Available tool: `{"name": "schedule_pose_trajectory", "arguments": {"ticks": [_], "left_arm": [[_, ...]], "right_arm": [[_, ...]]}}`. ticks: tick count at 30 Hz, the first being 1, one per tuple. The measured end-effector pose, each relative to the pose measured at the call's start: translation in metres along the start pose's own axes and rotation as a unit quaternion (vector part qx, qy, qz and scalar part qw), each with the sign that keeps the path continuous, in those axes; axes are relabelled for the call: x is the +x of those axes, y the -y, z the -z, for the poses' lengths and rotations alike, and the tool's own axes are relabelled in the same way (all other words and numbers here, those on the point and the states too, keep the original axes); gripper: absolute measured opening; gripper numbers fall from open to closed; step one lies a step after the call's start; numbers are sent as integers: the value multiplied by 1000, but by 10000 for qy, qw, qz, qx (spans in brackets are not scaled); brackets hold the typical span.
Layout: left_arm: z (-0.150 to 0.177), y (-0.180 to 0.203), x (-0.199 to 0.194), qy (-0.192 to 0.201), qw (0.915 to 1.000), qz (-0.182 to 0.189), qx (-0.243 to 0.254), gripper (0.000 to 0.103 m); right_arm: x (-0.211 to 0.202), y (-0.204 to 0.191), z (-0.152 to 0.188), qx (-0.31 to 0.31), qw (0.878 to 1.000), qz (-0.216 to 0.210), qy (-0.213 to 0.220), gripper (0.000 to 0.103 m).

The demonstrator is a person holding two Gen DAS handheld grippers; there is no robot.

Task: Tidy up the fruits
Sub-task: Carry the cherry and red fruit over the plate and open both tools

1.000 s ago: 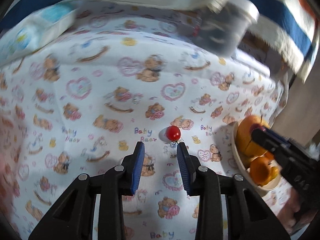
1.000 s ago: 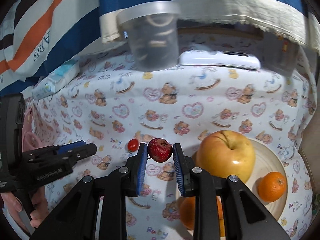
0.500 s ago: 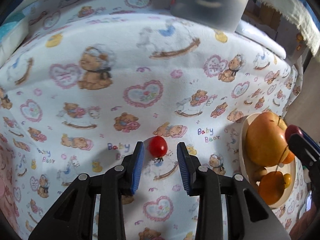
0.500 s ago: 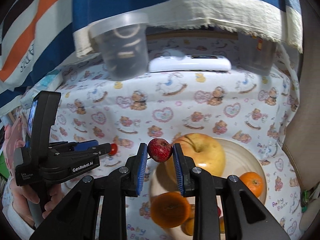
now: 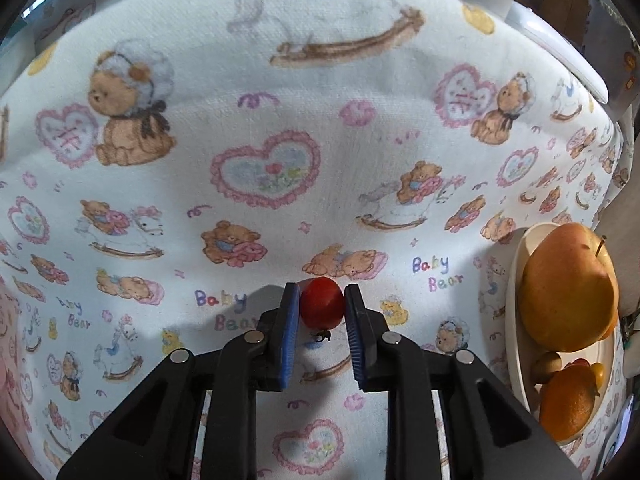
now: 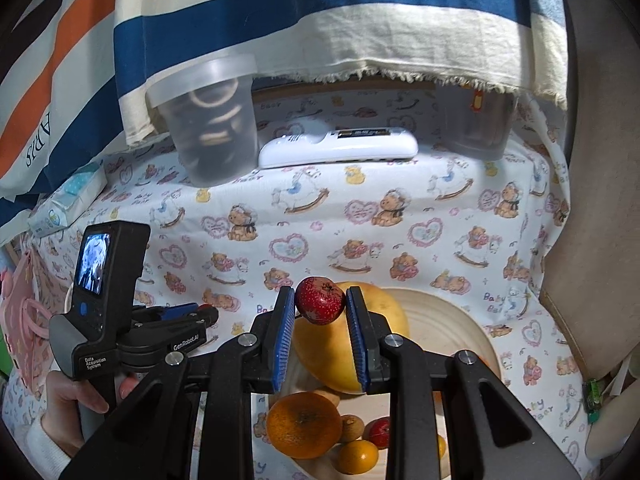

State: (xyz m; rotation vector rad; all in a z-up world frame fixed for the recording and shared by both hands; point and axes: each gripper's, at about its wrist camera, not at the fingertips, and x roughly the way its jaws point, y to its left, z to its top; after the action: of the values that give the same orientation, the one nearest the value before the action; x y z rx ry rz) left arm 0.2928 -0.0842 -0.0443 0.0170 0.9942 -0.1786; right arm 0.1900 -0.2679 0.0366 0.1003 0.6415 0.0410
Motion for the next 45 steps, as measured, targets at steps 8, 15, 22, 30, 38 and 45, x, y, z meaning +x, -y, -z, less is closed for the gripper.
{"name": "schedule_pose_trajectory", "arguments": {"ticks": [8,15,22,30,38,45], "left_arm": [[21,15,-40,258,9994,-2,231,21],[26,41,-86,544,9969,350,452,21],[20,75,-100,554,9936,633,750,21],[20,99,-69,283,9943,573,854,22],[23,108,-54,41,9946,642,819,22],[26,114,-40,-100,9945,686,789,22]], "right_arm": [[-17,10,-6,167,9999,-17,1,27],[-25,25,-12,354,9991,135,-201,27],[-22,54,-14,794,9953,346,-433,27],[1,71,-11,890,9903,785,-723,27],[34,90,-1,1128,9830,655,-1290,27],[57,112,9,1508,9734,508,-1650,27]]}}
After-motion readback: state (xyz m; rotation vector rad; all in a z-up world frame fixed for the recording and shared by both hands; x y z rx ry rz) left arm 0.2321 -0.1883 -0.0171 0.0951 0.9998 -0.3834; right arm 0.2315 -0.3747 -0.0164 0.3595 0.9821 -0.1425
